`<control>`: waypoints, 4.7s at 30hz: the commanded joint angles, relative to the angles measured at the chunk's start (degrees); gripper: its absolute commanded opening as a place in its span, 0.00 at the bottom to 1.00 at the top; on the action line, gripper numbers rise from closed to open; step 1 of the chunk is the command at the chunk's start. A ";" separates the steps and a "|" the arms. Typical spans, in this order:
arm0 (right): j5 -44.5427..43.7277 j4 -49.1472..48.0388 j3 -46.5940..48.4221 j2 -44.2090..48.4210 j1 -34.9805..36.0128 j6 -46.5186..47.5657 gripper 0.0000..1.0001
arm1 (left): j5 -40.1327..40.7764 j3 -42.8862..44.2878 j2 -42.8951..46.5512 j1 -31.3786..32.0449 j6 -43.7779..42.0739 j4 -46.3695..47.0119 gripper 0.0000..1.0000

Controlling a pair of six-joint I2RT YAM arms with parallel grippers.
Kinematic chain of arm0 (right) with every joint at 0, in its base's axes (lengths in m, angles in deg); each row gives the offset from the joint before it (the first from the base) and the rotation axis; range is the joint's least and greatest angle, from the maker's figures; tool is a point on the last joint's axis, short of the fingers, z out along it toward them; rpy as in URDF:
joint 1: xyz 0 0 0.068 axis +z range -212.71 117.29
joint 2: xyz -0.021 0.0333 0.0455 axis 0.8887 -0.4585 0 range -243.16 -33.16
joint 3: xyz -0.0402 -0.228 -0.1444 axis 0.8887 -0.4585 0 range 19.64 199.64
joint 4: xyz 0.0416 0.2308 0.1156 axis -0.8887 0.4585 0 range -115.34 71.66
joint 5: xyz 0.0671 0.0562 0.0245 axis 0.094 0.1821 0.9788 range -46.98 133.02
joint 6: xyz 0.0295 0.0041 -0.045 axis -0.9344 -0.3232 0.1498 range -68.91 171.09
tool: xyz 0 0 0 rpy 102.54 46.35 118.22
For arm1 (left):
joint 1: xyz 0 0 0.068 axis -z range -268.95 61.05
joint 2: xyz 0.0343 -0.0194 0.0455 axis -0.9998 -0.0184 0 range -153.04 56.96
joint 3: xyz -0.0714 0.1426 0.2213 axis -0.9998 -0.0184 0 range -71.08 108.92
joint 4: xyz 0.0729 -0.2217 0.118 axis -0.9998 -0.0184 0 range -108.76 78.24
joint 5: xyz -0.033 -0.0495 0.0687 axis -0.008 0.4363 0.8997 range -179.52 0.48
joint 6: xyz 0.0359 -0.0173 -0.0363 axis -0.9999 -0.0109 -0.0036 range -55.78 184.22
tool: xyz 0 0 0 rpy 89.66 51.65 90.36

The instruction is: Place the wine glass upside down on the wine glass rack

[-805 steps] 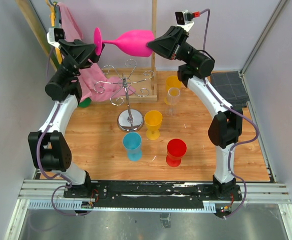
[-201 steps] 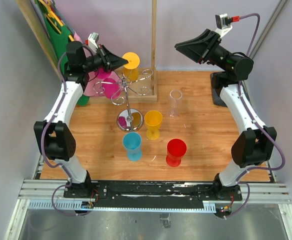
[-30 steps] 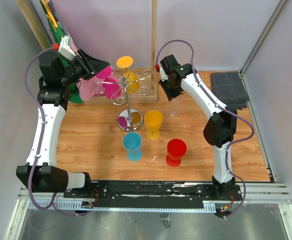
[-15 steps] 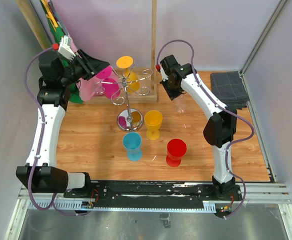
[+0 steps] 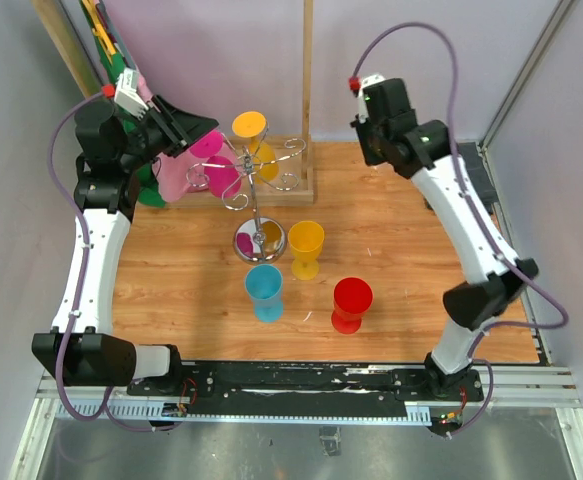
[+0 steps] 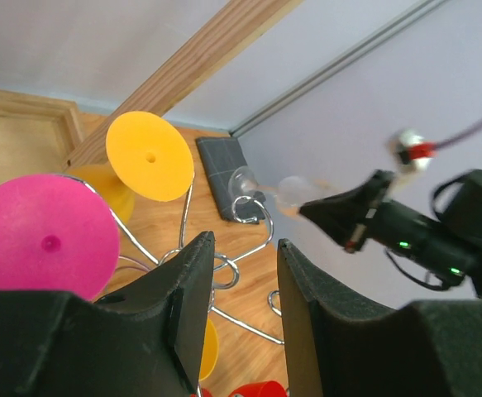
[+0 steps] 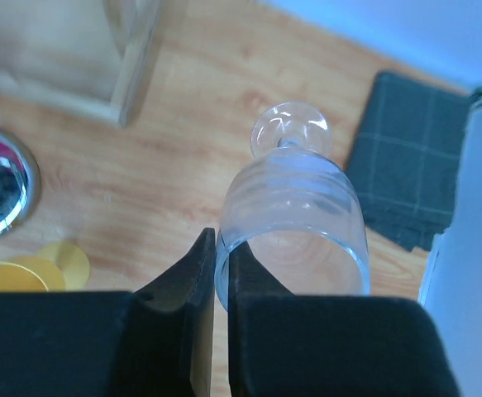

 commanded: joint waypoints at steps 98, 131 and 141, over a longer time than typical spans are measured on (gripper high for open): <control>62.69 -145.20 -7.41 -12.73 -3.94 -112.15 0.01 | 3.86 -9.74 -14.75 4.89 86.03 110.39 0.33; 63.70 -143.01 -1.33 -15.15 -6.73 -112.58 0.01 | 3.61 -9.57 -14.11 4.95 86.40 110.36 0.40; 64.60 -143.57 0.98 -17.28 -6.78 -113.46 0.01 | 3.68 -10.38 -13.31 4.94 87.07 110.77 0.22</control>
